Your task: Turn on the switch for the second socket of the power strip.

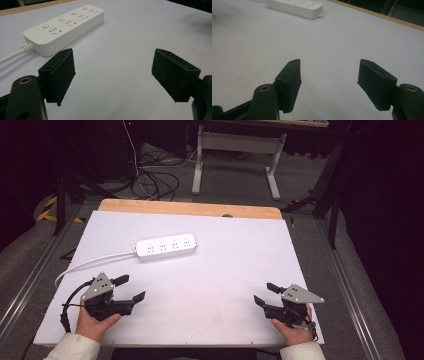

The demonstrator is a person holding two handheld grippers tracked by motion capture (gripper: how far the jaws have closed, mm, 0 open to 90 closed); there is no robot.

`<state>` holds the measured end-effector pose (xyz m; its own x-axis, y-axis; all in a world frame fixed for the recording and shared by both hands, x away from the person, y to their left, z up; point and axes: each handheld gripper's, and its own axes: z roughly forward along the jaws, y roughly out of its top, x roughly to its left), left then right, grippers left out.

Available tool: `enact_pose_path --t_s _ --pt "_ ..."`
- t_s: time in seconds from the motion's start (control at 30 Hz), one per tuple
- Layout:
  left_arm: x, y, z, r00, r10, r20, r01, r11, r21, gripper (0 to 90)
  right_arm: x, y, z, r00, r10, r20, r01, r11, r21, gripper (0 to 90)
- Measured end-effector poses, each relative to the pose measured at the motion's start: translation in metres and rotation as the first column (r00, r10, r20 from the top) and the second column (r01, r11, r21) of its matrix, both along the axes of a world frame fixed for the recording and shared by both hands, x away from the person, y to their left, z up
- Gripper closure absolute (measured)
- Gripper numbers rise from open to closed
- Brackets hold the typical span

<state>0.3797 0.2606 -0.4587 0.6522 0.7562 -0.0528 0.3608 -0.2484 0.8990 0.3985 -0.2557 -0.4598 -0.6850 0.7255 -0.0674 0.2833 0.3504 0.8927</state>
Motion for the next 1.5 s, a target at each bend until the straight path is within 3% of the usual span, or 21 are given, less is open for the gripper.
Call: enact_pose_path --t_s 0.27,0.6,0.73,0.93,1.03,1.37,1.5 --pt "0.000 0.000 0.004 0.9991 0.004 0.041 -0.006 0.9985 0.054 19.8 0.000 -0.001 0.000 1.0000 -0.005 0.002 0.005 1.000 -0.001 35.5" --pt "-0.001 0.000 0.008 0.9995 0.013 0.028 -0.014 0.9989 0.044 23.2 -0.001 0.000 0.000 1.0000 -0.005 0.003 0.005 1.000 -0.004 35.5" --pt "-0.003 -0.002 0.011 0.9986 0.024 0.048 -0.029 0.9942 0.104 26.4 -0.001 0.000 0.000 1.0000 -0.004 0.005 0.004 1.000 -0.002 35.5" --pt "0.000 -0.005 0.018 0.9997 0.017 0.015 -0.018 0.9949 0.099 27.9 -0.001 -0.001 0.000 1.0000 -0.006 0.004 0.006 1.000 -0.003 35.5" --pt "0.005 -0.006 0.028 0.9999 0.008 -0.013 -0.007 0.9966 0.082 28.3 0.000 -0.001 -0.001 1.0000 -0.008 0.000 0.008 1.000 -0.005 35.5" --pt "0.020 -0.012 0.045 0.9996 0.005 -0.029 -0.002 0.9941 0.108 29.8 0.001 0.001 -0.001 1.0000 -0.002 -0.006 0.002 1.000 -0.008 35.5" --pt "0.033 -0.017 0.050 0.9984 -0.003 -0.057 0.011 0.9900 0.140 30.1 0.002 0.003 -0.001 1.0000 0.004 -0.009 -0.004 1.000 -0.014 35.5"
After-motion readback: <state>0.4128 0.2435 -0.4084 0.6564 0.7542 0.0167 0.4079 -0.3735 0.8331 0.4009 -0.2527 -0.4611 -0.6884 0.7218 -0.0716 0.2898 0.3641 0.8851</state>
